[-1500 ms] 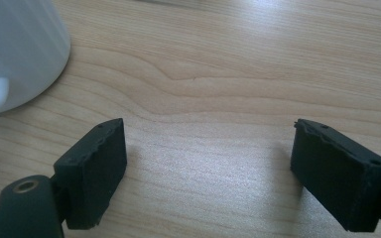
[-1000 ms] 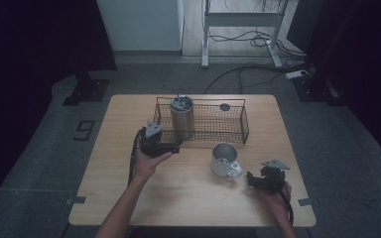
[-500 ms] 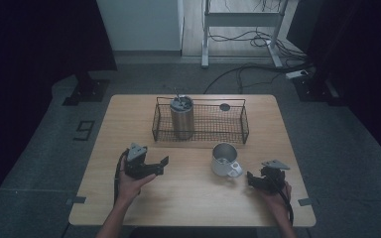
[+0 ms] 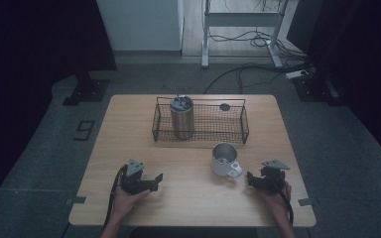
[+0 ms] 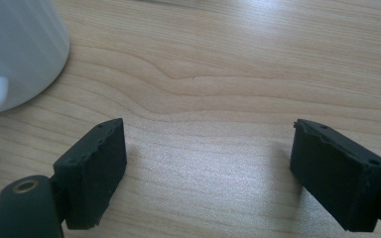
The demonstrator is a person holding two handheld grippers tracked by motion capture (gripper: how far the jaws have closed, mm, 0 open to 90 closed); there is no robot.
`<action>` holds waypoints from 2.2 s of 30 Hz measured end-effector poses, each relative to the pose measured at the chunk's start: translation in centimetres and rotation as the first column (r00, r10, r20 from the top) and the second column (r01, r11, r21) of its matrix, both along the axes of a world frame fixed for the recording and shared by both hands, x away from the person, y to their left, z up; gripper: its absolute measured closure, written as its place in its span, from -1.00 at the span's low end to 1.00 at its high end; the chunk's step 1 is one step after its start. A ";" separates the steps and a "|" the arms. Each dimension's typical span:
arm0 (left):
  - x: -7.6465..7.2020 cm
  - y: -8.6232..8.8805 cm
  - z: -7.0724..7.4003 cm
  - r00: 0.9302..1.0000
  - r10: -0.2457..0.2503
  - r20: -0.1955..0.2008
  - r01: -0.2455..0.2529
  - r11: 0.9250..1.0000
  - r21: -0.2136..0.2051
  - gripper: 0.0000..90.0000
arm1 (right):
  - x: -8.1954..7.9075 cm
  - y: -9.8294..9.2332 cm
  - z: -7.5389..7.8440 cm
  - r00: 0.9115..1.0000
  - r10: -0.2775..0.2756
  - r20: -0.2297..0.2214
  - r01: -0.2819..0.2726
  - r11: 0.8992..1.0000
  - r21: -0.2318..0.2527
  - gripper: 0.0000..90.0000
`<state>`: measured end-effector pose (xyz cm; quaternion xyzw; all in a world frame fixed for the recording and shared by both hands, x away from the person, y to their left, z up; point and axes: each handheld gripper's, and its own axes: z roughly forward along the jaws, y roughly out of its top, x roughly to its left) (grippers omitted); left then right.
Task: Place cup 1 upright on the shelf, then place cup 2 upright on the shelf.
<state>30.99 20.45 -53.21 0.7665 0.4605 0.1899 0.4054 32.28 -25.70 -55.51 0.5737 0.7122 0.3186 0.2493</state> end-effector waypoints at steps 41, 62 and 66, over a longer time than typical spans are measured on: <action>-0.1 -0.8 -1.0 1.000 -0.004 -0.019 0.005 1.000 0.017 -0.80 | -1.9 -0.4 2.4 0.991 0.020 0.130 -0.030 0.997 0.078 -0.70; 0.4 -1.5 -1.3 0.998 0.013 -0.067 -0.008 0.998 0.069 -0.77 | -4.2 -0.1 6.7 0.969 0.071 0.235 -0.117 0.975 0.191 -0.70; 0.5 -1.5 -1.3 0.997 0.016 -0.077 -0.010 0.997 0.075 -0.77 | -4.6 0.8 7.4 0.964 0.106 0.243 -0.156 0.968 0.197 -0.71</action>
